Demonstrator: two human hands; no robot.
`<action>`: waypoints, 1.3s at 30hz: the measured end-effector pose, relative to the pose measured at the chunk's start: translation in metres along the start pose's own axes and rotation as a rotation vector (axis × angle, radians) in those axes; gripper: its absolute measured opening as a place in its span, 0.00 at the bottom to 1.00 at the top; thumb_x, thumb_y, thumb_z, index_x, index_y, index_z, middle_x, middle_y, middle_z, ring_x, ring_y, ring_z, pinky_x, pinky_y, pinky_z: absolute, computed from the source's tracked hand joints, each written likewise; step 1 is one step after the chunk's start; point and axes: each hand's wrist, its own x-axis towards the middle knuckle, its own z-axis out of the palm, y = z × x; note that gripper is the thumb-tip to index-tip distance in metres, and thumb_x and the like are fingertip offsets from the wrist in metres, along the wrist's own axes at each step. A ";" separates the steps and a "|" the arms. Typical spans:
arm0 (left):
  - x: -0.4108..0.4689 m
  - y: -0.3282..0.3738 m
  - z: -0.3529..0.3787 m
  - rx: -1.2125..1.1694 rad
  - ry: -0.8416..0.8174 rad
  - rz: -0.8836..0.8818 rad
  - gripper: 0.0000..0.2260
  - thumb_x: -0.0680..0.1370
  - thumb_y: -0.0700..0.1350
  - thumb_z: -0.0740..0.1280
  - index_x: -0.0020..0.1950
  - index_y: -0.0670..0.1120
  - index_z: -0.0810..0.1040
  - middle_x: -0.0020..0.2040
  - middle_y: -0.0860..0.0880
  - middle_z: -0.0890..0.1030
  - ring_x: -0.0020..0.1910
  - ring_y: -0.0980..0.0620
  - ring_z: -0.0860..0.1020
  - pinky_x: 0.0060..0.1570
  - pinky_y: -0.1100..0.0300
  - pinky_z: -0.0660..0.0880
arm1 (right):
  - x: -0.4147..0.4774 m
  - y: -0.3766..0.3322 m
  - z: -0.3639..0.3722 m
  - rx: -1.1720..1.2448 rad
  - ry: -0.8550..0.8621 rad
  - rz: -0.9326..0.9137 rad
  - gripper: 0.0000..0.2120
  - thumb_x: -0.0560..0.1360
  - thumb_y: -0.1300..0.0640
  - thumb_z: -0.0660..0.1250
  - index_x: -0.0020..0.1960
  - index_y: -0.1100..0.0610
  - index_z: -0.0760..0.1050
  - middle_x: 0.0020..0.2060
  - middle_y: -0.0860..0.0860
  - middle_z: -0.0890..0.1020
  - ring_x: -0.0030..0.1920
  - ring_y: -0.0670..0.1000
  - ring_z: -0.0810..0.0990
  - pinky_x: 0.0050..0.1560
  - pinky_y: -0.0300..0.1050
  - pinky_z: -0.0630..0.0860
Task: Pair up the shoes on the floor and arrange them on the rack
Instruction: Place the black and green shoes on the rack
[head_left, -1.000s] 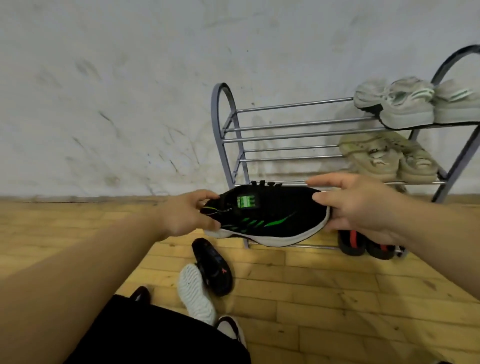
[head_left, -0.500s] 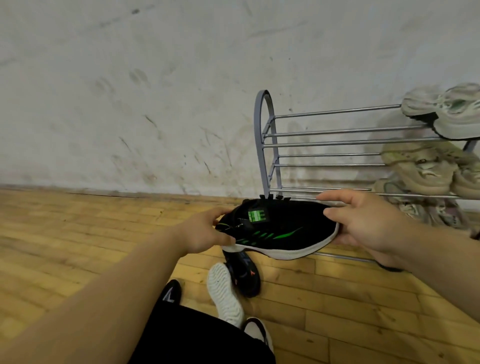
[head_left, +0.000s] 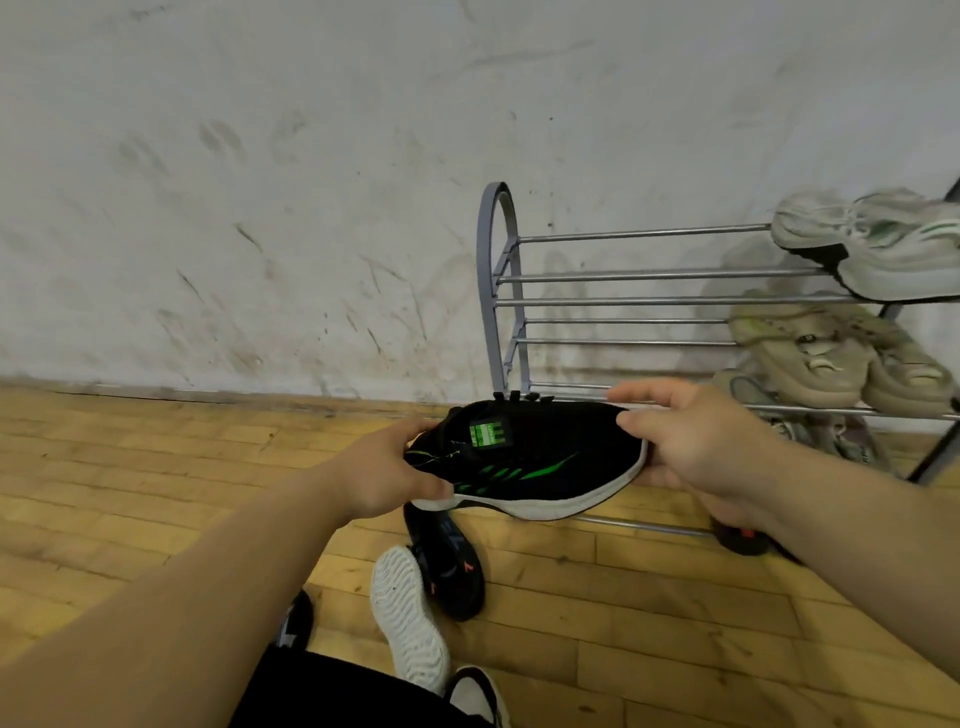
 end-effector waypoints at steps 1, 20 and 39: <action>0.003 0.007 0.003 0.008 0.004 0.022 0.34 0.72 0.45 0.79 0.76 0.57 0.70 0.59 0.58 0.79 0.55 0.62 0.77 0.45 0.64 0.74 | 0.001 -0.005 -0.008 -0.024 -0.003 0.010 0.11 0.82 0.66 0.64 0.56 0.52 0.81 0.52 0.60 0.86 0.50 0.58 0.87 0.45 0.54 0.86; 0.012 0.282 0.200 0.160 -0.164 0.726 0.35 0.66 0.61 0.80 0.70 0.68 0.71 0.60 0.65 0.80 0.54 0.65 0.80 0.57 0.61 0.76 | -0.183 0.012 -0.351 0.155 0.336 0.021 0.16 0.83 0.68 0.60 0.64 0.55 0.79 0.51 0.56 0.86 0.44 0.53 0.85 0.45 0.50 0.83; -0.038 0.390 0.425 0.715 -0.566 0.930 0.48 0.70 0.66 0.75 0.82 0.65 0.50 0.69 0.59 0.67 0.67 0.56 0.69 0.65 0.60 0.70 | -0.279 0.261 -0.464 0.647 0.629 0.249 0.15 0.83 0.64 0.61 0.67 0.56 0.77 0.46 0.54 0.85 0.44 0.52 0.83 0.44 0.47 0.79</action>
